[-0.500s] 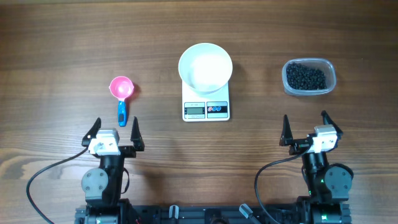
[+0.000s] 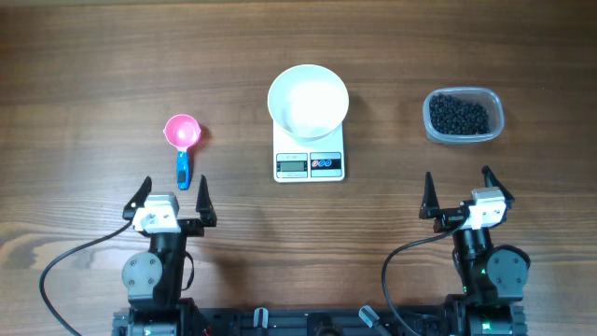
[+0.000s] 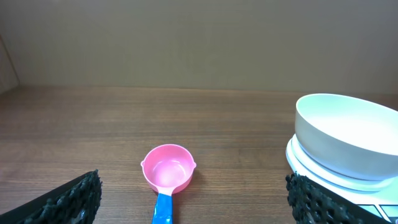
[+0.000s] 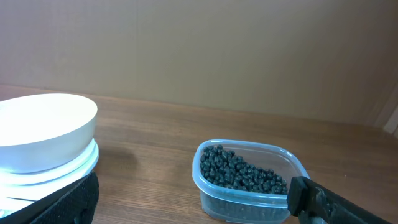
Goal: Scoop item into bowl and weigh 150g on scale
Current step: 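Move the left gripper toward the blue handle of the pink scoop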
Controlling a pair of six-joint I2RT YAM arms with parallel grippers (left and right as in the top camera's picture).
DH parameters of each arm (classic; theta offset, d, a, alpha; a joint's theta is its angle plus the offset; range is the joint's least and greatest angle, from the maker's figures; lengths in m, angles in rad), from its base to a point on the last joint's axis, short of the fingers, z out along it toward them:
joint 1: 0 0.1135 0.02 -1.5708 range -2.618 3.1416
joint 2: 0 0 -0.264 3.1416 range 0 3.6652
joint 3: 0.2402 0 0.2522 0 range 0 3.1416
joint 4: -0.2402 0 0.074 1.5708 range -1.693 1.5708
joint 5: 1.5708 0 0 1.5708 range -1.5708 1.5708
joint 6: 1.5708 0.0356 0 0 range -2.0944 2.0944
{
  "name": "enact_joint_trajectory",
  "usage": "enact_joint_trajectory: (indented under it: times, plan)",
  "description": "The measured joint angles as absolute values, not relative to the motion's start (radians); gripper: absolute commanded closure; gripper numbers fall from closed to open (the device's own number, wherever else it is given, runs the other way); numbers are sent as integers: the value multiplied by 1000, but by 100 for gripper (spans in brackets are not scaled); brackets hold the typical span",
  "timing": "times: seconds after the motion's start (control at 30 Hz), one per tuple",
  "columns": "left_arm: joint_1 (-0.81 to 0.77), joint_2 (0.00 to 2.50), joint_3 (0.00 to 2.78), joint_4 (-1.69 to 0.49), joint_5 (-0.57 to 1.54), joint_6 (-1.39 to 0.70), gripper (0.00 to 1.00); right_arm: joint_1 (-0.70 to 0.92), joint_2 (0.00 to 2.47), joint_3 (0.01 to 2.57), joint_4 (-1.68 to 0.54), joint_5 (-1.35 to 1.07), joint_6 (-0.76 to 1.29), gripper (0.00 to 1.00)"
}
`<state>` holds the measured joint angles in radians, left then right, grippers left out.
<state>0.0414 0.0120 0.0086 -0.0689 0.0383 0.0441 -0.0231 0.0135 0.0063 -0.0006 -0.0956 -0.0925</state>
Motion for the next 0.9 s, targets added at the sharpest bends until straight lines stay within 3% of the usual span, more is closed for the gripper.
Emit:
enact_joint_trajectory:
  times: [0.73, 0.9]
  plan:
    - [41, 12, 9, -68, 46, 40, 0, -23, 14, 6, -1, -96, -93, 0]
    - [41, 12, 9, -44, 268, -276, 0, -23, 14, 6, -1, -96, -93, 0]
